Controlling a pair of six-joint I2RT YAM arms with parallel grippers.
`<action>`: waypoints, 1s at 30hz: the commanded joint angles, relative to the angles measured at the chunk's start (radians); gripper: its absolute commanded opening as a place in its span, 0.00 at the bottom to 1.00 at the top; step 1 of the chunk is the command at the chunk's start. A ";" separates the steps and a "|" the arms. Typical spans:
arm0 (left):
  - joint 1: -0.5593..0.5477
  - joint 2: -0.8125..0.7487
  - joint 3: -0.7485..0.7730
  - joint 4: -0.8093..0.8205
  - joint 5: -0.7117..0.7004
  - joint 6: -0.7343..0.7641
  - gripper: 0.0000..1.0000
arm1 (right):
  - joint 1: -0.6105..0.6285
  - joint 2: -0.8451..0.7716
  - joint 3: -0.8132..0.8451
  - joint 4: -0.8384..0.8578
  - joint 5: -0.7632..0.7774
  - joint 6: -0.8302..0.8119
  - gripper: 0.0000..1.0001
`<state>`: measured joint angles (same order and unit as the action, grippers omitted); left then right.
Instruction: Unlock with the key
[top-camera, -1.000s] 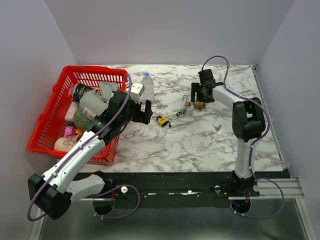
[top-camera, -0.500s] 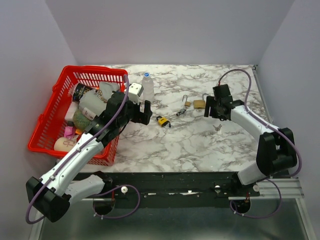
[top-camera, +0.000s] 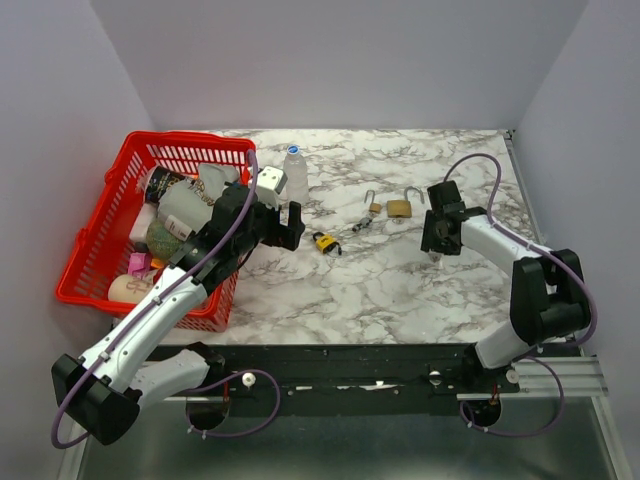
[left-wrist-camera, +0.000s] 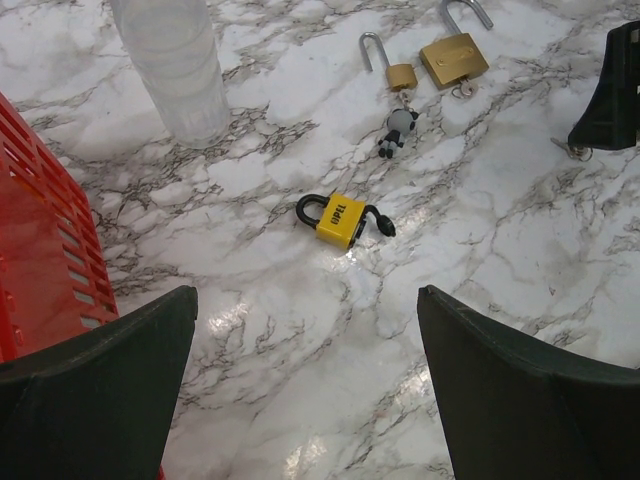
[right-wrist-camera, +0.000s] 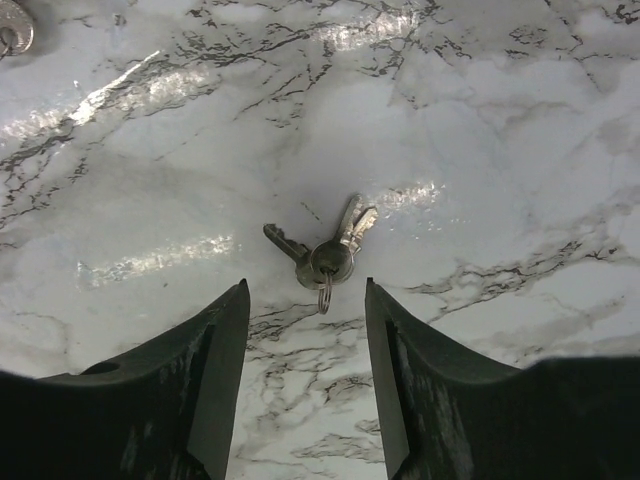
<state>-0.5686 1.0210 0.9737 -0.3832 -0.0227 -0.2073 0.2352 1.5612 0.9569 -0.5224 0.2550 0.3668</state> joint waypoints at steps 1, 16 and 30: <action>0.006 -0.018 -0.007 0.021 0.007 0.000 0.99 | -0.010 0.028 -0.009 -0.018 0.033 0.011 0.55; 0.004 -0.013 -0.007 0.020 0.004 0.002 0.99 | -0.033 0.108 0.026 -0.016 -0.005 -0.003 0.22; 0.004 -0.010 -0.016 0.041 0.062 -0.017 0.99 | -0.031 -0.179 -0.033 0.058 -0.390 -0.109 0.01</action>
<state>-0.5686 1.0203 0.9730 -0.3817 -0.0086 -0.2127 0.2081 1.4986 0.9390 -0.5148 0.1081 0.3130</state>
